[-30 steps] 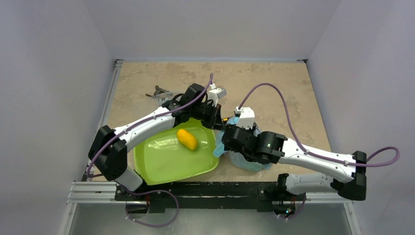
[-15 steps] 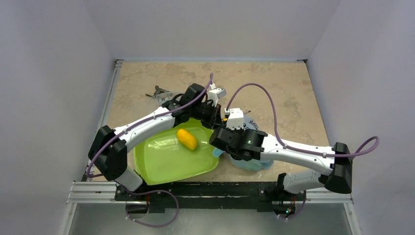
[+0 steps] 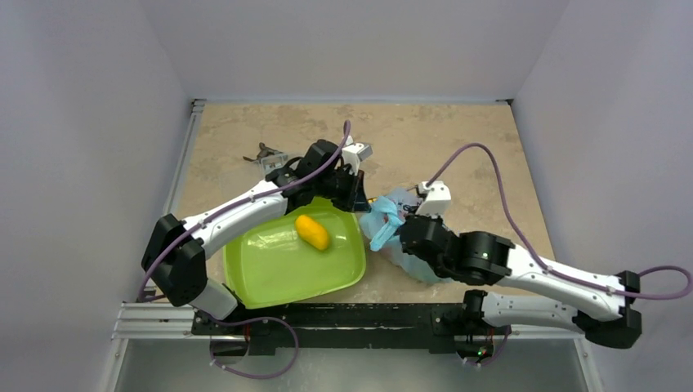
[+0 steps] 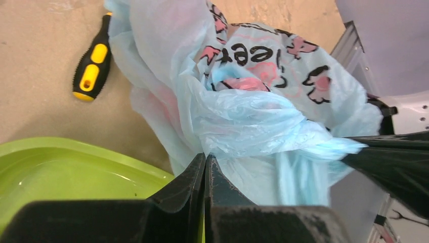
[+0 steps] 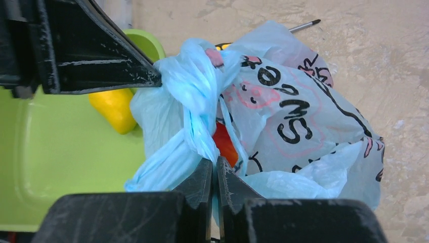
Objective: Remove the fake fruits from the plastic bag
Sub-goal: Untie the plastic bag at the center of the board.
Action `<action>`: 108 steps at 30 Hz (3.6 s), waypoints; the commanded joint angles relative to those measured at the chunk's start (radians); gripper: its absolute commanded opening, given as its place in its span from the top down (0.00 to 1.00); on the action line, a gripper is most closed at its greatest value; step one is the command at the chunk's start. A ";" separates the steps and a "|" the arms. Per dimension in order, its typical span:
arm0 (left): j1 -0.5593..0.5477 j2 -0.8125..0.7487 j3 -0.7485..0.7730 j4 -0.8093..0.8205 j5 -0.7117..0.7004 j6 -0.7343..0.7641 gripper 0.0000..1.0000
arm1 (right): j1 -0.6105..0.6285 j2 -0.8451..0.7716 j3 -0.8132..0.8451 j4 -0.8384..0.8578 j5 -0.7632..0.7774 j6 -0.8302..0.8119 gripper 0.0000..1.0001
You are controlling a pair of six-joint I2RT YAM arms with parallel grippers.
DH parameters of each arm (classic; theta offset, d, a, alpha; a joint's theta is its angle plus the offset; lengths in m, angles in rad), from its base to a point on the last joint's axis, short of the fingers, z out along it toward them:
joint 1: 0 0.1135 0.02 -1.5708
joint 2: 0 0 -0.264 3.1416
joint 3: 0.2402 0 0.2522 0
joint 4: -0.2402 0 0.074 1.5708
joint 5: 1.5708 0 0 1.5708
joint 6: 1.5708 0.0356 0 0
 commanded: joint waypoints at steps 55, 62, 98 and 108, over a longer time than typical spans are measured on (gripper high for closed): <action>-0.173 0.346 0.625 -0.140 -0.580 -0.025 1.00 | 0.003 -0.436 -0.116 0.067 -0.001 -0.039 1.00; -0.095 0.432 0.703 0.065 -0.387 -0.323 1.00 | 0.003 -0.566 -0.140 0.091 0.033 -0.076 1.00; -0.116 -0.213 0.101 -0.051 -0.202 -0.254 0.18 | 0.004 -0.414 -0.178 0.281 -0.285 -0.213 0.55; -0.156 -0.099 0.157 -0.002 -0.282 -0.247 0.23 | 0.003 -0.356 -0.039 -0.118 0.118 0.206 0.02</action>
